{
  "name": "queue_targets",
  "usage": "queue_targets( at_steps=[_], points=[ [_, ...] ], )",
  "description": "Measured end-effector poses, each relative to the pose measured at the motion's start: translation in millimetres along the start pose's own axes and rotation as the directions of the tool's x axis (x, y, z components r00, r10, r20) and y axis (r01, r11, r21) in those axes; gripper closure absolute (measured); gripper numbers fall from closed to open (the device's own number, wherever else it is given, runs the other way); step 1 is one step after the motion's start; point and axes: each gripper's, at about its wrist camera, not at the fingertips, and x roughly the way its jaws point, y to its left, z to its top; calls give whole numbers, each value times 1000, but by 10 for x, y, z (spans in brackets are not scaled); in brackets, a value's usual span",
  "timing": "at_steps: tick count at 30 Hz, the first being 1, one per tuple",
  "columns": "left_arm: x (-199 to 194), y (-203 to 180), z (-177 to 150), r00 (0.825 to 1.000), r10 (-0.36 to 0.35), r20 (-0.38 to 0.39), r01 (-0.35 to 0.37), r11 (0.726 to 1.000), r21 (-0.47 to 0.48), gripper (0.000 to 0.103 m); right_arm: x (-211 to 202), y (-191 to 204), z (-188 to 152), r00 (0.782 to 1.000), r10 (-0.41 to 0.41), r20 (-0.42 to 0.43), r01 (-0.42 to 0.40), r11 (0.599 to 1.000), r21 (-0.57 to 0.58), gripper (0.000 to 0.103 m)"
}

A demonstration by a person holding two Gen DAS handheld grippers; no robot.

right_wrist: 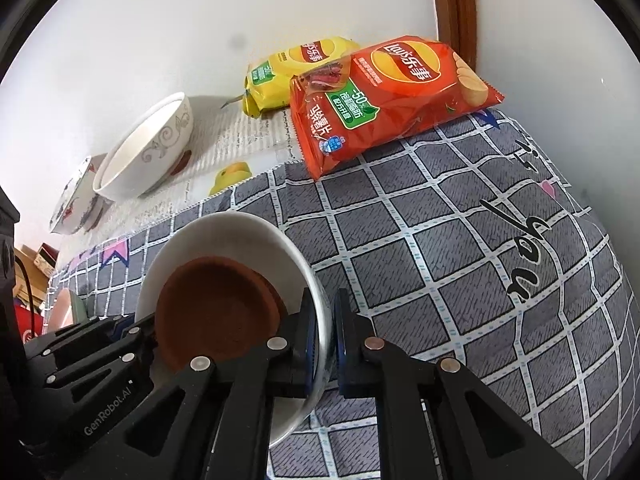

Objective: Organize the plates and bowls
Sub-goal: 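Lift the white bowl with both grippers toward the pink plate stack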

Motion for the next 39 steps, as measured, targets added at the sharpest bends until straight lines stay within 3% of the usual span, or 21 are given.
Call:
queue_targets(
  at_steps=[23,39],
  points=[
    [-747,301,-169,997,22,73,-19,999,-46,94,-547,596,-109,998,42,51,-40,999,-31,94],
    [-964,580,-325,995,40,90,-33,996,-80,95,-654,944,-178,996,63,57,-59,996,-69,94]
  ],
)
